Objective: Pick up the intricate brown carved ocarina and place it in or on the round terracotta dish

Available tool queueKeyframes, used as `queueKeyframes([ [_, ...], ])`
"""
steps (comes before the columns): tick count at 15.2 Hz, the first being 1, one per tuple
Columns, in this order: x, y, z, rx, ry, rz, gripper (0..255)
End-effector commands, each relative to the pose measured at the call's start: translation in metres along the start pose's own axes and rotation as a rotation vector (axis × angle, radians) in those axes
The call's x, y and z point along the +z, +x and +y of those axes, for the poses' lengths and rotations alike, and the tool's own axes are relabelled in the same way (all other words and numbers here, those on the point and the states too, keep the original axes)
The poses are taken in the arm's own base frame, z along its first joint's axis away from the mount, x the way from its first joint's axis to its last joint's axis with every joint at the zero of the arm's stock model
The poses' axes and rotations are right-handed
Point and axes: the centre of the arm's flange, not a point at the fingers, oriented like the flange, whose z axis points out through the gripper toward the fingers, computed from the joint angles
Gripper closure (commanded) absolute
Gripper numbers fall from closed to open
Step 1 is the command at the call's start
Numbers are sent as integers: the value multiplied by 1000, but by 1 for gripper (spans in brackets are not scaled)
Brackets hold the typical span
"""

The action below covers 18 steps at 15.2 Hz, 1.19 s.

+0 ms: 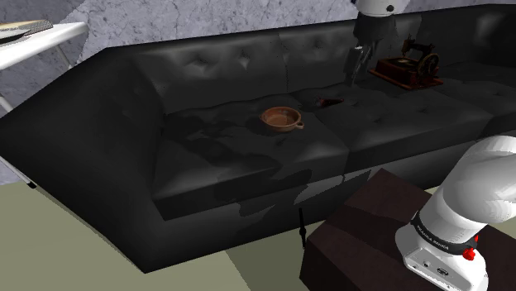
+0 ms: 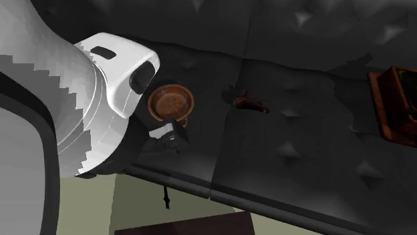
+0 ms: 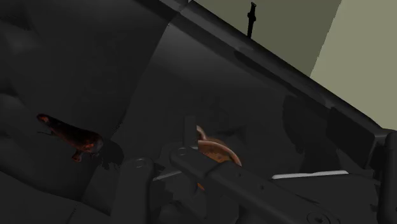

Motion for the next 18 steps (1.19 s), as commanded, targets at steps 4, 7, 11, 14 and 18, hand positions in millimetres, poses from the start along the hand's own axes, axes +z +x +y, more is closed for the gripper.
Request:
queueKeyframes([
  [4, 20, 5, 38, -58, 26, 3, 0],
  [7, 40, 11, 75, -117, 52, 6, 0],
  [11, 69, 24, 124, -195, 87, 10, 0],
  [14, 92, 36, 158, -253, 113, 13, 0],
  [18, 123, 55, 202, -331, 148, 17, 0],
])
